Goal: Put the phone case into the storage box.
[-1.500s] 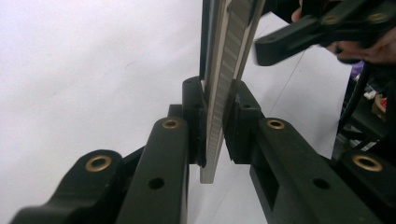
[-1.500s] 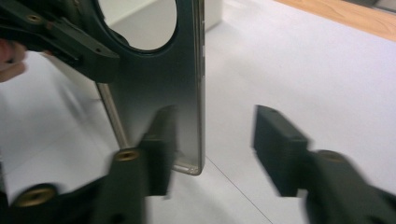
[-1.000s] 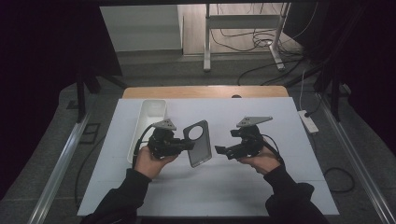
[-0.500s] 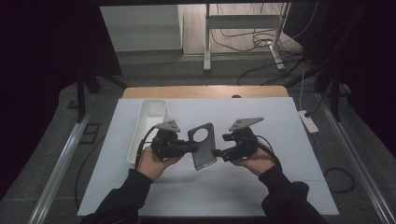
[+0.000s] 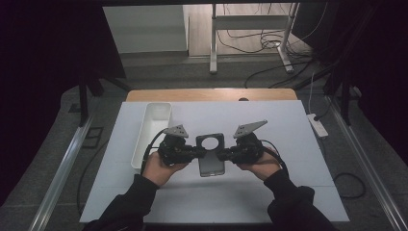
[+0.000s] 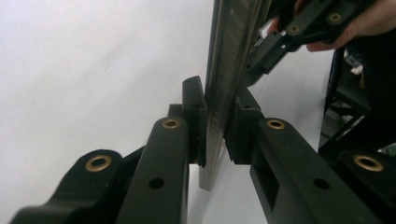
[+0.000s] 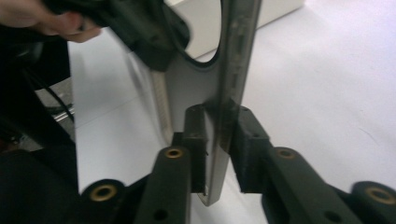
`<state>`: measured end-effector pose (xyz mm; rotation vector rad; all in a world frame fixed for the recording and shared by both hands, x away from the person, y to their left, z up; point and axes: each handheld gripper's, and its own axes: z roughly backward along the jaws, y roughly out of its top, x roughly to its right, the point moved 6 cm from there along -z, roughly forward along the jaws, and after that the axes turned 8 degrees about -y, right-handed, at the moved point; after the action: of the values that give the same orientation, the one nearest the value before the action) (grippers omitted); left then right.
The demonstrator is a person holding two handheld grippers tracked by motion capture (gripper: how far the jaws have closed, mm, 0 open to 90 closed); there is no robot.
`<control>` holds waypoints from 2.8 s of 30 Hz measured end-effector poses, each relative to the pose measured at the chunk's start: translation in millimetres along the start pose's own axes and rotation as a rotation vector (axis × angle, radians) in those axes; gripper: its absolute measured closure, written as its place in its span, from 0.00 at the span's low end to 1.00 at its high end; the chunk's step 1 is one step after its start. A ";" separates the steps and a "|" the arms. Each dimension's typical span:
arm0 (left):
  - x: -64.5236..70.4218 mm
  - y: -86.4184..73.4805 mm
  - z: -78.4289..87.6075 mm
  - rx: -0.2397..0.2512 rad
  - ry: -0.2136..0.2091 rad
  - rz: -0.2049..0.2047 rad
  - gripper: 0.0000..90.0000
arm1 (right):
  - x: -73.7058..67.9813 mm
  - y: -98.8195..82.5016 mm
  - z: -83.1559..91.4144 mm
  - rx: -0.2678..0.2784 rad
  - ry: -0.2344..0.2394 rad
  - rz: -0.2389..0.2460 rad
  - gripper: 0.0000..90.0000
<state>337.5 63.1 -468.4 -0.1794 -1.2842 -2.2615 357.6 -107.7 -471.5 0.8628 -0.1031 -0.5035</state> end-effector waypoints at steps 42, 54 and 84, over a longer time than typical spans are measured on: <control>-29.2 -1.4 20.4 0.101 0.250 0.059 0.03 | 0.8 8.2 14.2 0.040 -0.309 -0.094 0.90; -23.7 -1.2 14.3 0.082 0.261 0.038 0.17 | -9.8 10.3 8.3 0.043 -0.308 -0.103 0.90; -17.9 -2.5 10.1 0.091 0.222 0.082 0.99 | -30.6 9.6 -7.5 0.039 -0.219 -0.088 0.84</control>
<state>350.1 79.3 -471.4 0.0500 -1.2346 -2.0835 336.6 -83.0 -465.8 0.8504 -0.2771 -0.6801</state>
